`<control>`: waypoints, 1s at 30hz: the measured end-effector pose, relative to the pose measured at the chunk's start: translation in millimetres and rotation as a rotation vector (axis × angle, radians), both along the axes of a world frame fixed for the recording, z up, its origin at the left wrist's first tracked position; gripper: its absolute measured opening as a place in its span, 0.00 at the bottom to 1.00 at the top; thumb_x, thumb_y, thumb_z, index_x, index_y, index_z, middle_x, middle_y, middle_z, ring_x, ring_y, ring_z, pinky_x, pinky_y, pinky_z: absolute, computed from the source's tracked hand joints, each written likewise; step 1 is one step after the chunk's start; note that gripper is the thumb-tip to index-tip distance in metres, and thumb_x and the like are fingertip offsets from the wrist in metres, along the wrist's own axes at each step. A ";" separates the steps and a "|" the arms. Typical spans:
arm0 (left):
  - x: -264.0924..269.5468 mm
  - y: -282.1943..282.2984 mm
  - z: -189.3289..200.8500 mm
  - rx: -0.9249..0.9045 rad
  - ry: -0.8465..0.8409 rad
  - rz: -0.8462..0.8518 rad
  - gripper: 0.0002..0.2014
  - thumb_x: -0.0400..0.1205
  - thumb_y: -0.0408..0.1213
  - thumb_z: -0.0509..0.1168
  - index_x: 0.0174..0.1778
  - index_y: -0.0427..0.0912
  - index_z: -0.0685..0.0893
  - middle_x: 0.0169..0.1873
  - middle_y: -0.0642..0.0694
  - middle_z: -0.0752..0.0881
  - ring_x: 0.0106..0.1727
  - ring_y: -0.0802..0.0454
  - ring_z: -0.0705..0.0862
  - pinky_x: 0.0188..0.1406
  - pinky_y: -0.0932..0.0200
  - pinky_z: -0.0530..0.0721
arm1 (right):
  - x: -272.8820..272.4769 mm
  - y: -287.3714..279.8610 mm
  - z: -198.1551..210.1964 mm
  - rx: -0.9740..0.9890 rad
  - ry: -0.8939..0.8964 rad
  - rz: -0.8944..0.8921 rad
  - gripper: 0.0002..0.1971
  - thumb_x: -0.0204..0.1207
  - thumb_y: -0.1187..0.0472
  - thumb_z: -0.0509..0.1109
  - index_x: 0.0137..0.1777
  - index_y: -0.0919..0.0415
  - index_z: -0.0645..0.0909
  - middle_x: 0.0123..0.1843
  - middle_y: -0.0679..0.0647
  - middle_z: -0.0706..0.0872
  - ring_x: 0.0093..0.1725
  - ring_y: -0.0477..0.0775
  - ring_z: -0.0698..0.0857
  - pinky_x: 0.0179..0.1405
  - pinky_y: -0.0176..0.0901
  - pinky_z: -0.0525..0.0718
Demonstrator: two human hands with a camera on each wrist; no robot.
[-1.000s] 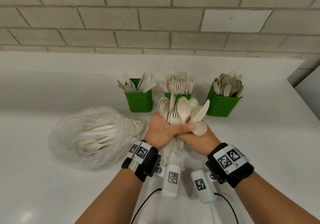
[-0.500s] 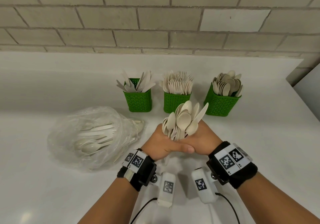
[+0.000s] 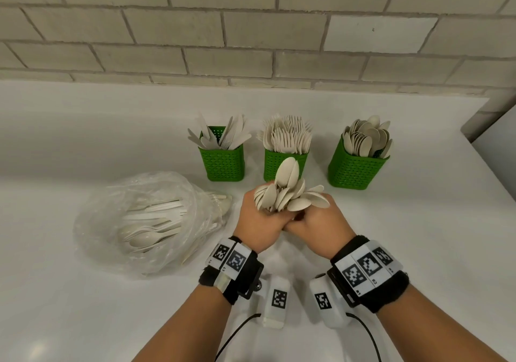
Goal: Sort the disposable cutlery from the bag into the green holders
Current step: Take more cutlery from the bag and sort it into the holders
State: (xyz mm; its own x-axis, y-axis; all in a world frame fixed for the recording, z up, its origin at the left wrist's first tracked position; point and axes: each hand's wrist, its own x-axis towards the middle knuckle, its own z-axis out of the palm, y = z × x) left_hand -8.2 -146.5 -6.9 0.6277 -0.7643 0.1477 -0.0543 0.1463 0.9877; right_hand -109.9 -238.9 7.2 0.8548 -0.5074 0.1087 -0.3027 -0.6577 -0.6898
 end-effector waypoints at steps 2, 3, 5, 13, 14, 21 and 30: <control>-1.8 0.4 -8.3 0.067 0.009 -0.007 0.11 0.67 0.26 0.76 0.43 0.38 0.89 0.37 0.48 0.91 0.43 0.56 0.90 0.44 0.61 0.86 | 1.0 -1.7 -13.2 -0.026 0.107 0.036 0.23 0.63 0.47 0.67 0.56 0.58 0.85 0.50 0.54 0.90 0.50 0.55 0.86 0.49 0.49 0.84; -1.9 1.1 -13.3 0.104 0.007 -0.018 0.12 0.66 0.24 0.76 0.40 0.43 0.88 0.35 0.53 0.91 0.41 0.61 0.89 0.43 0.65 0.85 | 1.2 -2.7 -18.8 -0.052 0.184 0.060 0.22 0.65 0.48 0.69 0.58 0.57 0.84 0.52 0.55 0.89 0.51 0.58 0.86 0.50 0.53 0.84; -0.9 0.6 -16.5 0.149 -0.026 -0.033 0.16 0.65 0.22 0.75 0.36 0.50 0.86 0.30 0.59 0.89 0.37 0.65 0.87 0.40 0.69 0.83 | 2.6 -3.7 -18.9 -0.032 0.286 0.080 0.21 0.66 0.51 0.73 0.60 0.56 0.83 0.53 0.56 0.88 0.52 0.59 0.86 0.51 0.54 0.84; 7.7 1.4 8.3 0.002 -0.110 0.064 0.11 0.72 0.22 0.77 0.46 0.40 0.88 0.40 0.51 0.89 0.43 0.67 0.87 0.43 0.71 0.81 | -18.7 -26.3 66.1 0.451 0.041 0.091 0.18 0.66 0.49 0.80 0.55 0.52 0.86 0.49 0.46 0.90 0.42 0.39 0.87 0.42 0.32 0.82; 9.4 1.0 9.2 -0.019 -0.134 0.085 0.10 0.73 0.22 0.76 0.47 0.35 0.88 0.40 0.52 0.88 0.42 0.67 0.86 0.43 0.71 0.81 | -21.4 -27.2 77.9 0.467 -0.059 0.031 0.18 0.65 0.47 0.78 0.54 0.53 0.87 0.48 0.51 0.90 0.41 0.42 0.87 0.40 0.31 0.82; 18.7 1.8 9.4 -0.031 -0.537 0.201 0.17 0.73 0.24 0.70 0.49 0.52 0.82 0.41 0.57 0.86 0.41 0.57 0.83 0.41 0.59 0.83 | -26.6 -23.8 100.8 0.156 -0.134 0.003 0.04 0.75 0.57 0.74 0.43 0.52 0.91 0.38 0.43 0.92 0.39 0.43 0.90 0.43 0.36 0.86; 20.3 2.6 15.0 -0.015 -0.646 0.214 0.16 0.74 0.26 0.68 0.53 0.49 0.84 0.44 0.50 0.89 0.44 0.47 0.86 0.44 0.44 0.85 | -24.0 -29.4 90.9 0.180 -0.277 -0.051 0.08 0.80 0.61 0.70 0.46 0.48 0.90 0.40 0.49 0.92 0.38 0.55 0.88 0.39 0.53 0.84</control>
State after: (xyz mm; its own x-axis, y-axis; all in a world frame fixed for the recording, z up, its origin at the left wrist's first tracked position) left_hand 12.1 -143.8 8.2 0.5468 -0.6280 0.5537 -0.6621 0.0804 0.7451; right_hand -134.0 -268.3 98.2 0.7787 -0.5806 0.2378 -0.1168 -0.5065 -0.8543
